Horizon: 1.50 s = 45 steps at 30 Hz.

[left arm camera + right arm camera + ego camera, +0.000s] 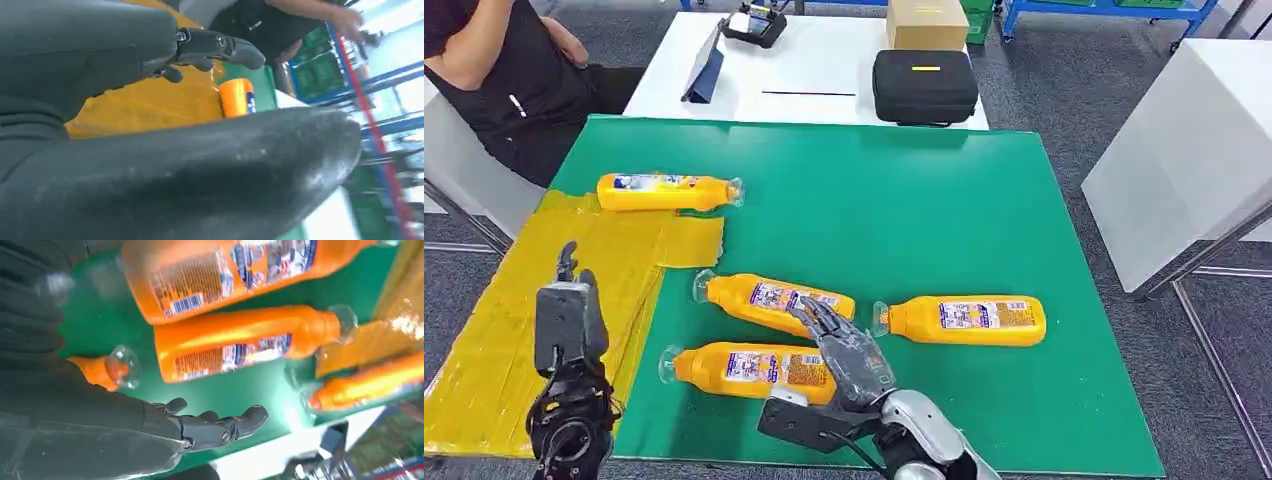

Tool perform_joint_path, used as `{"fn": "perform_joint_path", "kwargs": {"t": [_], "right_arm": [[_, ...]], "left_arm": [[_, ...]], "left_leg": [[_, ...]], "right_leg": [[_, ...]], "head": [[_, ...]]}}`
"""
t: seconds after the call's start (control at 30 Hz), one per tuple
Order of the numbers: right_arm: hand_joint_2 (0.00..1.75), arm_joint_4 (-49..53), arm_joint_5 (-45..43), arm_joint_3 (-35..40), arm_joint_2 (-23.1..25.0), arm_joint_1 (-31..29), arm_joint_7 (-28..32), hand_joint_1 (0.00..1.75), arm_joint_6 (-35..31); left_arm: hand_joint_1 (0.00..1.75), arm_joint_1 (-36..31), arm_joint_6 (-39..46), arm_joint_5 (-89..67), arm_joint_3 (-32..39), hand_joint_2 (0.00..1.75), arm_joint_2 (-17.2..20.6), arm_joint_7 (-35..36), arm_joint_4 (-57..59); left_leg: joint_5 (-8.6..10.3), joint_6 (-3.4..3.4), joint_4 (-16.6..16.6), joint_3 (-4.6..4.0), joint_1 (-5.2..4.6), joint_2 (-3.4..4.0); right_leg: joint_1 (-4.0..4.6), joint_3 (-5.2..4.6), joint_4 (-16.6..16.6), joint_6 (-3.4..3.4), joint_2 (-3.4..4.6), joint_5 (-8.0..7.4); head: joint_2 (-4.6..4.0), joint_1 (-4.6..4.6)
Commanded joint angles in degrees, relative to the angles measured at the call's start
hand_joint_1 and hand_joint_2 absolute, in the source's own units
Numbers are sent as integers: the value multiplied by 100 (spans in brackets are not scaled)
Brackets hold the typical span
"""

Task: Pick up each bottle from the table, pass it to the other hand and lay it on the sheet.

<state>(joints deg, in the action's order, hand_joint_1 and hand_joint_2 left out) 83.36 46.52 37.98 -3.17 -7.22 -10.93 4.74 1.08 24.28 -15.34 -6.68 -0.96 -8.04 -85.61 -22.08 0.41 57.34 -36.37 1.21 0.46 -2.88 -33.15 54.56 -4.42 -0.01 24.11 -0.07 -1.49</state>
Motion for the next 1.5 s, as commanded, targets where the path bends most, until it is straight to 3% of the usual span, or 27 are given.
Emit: {"fn": "perform_joint_path", "kwargs": {"t": [0.03,0.33,0.73,0.8,0.87,0.97,1.0,1.23,1.37,1.5], "right_arm": [[175,-1938,-131,525,425,-803,-101,0,199],[175,-2749,-13,576,709,-1097,-226,0,332],[175,-2749,-13,576,709,-1097,-226,0,332],[175,-2949,146,679,748,-1186,-279,0,335],[175,-3461,342,805,901,-1335,-375,0,342],[175,-4201,447,915,1078,-1460,-307,2,589],[175,-4443,479,969,1114,-1468,-205,169,695],[175,-4970,547,1238,1158,-1503,61,175,1193],[175,-5046,569,1315,1123,-1505,49,175,1355],[175,-5037,604,1354,1114,-1471,60,175,1354]], "left_arm": [[0,587,245,347,-1042,0,-34,-20,-917],[0,298,196,558,-1001,0,-184,-121,-831],[0,298,196,558,-1001,0,-184,-121,-831],[0,304,122,604,-970,0,-243,-125,-849],[0,209,-1,564,-1014,0,-204,-113,-796],[0,57,-72,756,-1015,0,-177,-255,-580],[0,-3,-44,737,-1032,0,-201,-297,-529],[0,-116,26,946,-1046,0,-258,-348,-413],[0,-160,74,1019,-1032,0,-272,-379,-394],[0,-109,175,1094,-990,0,-307,-391,-481]], "left_leg": [[-12,0,-3,24,7,20],[3,4,-2,10,5,-6],[4,5,-2,10,2,-7],[-7,6,4,24,5,-9],[5,4,0,8,5,-4],[4,3,-4,17,7,-6],[5,3,-7,23,5,-11],[3,0,-9,48,8,7],[-9,-16,-12,81,11,6],[-20,-29,-18,105,11,7]], "right_leg": [[11,17,-6,28,23,1],[7,6,-3,23,-5,-2],[5,5,-1,22,-6,-1],[11,18,6,52,-7,9],[7,3,-2,18,-3,-4],[10,10,-4,31,-5,-2],[9,18,-6,36,-9,-1],[11,22,-10,40,1,-10],[16,-5,-13,77,3,7],[13,16,-21,53,8,16]], "head": [[0,-4],[0,-2],[0,-2],[0,-2],[0,0],[0,-2],[0,0],[0,-2],[0,-4],[0,-2]]}}
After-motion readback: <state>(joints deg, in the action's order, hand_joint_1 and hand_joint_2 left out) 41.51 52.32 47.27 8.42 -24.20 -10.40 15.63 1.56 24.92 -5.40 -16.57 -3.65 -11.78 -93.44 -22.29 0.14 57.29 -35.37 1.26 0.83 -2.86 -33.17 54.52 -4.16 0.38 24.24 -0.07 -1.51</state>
